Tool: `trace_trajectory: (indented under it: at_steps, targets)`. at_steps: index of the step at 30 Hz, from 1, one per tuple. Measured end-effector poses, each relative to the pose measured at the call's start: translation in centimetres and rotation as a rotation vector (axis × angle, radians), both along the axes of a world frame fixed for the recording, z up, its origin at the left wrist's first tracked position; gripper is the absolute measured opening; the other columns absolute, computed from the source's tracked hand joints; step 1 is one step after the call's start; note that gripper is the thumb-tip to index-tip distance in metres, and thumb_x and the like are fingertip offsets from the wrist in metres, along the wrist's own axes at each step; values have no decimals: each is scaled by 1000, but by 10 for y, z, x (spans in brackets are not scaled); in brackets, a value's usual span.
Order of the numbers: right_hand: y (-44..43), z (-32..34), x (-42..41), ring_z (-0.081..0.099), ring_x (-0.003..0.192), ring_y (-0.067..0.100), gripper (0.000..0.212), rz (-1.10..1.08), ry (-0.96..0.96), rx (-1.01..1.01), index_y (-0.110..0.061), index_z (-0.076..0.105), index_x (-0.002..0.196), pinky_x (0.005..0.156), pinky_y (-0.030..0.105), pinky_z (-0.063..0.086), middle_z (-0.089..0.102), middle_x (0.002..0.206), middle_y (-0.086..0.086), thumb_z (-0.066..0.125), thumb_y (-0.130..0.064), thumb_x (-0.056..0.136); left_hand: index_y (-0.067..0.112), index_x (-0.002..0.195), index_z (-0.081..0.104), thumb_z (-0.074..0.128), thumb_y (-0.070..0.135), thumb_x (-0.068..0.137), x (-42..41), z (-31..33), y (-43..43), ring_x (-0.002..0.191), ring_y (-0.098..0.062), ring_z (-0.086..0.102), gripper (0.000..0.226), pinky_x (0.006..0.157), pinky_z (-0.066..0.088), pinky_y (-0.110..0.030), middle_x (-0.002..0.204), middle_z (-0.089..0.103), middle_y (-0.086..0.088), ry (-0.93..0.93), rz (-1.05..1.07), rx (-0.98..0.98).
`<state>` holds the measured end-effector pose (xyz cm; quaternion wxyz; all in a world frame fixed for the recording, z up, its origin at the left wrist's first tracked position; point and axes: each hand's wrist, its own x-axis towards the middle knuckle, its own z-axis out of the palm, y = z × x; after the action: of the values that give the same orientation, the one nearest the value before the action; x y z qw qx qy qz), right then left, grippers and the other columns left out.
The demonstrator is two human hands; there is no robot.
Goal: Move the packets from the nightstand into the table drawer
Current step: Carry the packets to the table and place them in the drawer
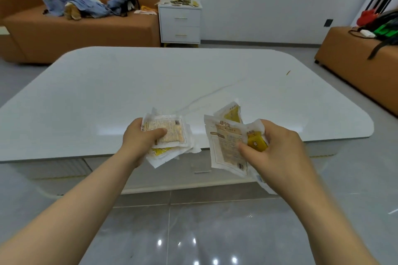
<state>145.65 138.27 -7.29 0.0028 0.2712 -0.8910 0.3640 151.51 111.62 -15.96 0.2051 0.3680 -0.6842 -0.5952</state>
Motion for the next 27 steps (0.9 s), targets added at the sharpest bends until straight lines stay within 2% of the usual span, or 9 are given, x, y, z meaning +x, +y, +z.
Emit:
trace_trajectory:
  at_steps: [7, 12, 17, 21, 24, 25, 27]
  targets:
    - [14, -18, 15, 64, 72, 5, 7, -35, -23, -28, -26, 62, 85, 63, 41, 56, 69, 77, -12, 66, -27, 78, 7, 110, 53, 72, 21, 79, -25, -10, -15, 92, -25, 61, 39, 62, 47, -29, 108, 63, -10, -113, 65, -171]
    - [17, -27, 14, 65, 75, 9, 10, -58, -4, -13, -24, 63, 87, 63, 42, 57, 69, 80, -9, 66, -27, 79, 1, 125, 43, 65, 32, 86, -47, -8, -11, 115, -33, 50, 55, 81, 38, -31, 127, 51, -15, -333, 57, -409]
    - [16, -35, 13, 64, 76, 11, 11, -53, 2, 18, -23, 63, 89, 64, 40, 56, 69, 81, -9, 65, -27, 79, 1, 121, 47, 64, 42, 84, -51, -10, -15, 113, -38, 51, 58, 90, 44, -42, 125, 49, -20, -525, 99, -561]
    - [21, -40, 9, 63, 75, 9, 12, -57, 2, 45, -25, 64, 91, 64, 38, 55, 69, 82, -10, 65, -27, 79, 1, 118, 49, 63, 37, 86, -36, -7, -4, 111, -38, 49, 49, 89, 42, -42, 123, 49, -21, -441, 49, -718]
    - [26, -43, 6, 63, 76, 11, 12, -70, -1, 65, -24, 64, 91, 64, 38, 55, 69, 82, -9, 64, -27, 79, 4, 126, 50, 58, 32, 87, -10, -12, 18, 114, -38, 47, 49, 98, 38, -44, 123, 54, -18, -304, -130, -1088]
    - [28, -43, 5, 63, 76, 12, 12, -73, -2, 71, -24, 64, 91, 65, 39, 55, 69, 82, -9, 64, -27, 79, 6, 124, 52, 53, 33, 85, 0, -17, 29, 110, -37, 50, 47, 95, 40, -44, 119, 57, -16, -237, -206, -1183]
    - [32, -44, 2, 63, 76, 12, 12, -86, -6, 77, -24, 64, 90, 65, 38, 55, 69, 82, -9, 64, -26, 78, 10, 113, 57, 46, 36, 82, 18, -29, 54, 96, -31, 56, 42, 83, 45, -39, 105, 61, -9, -128, -345, -1232]
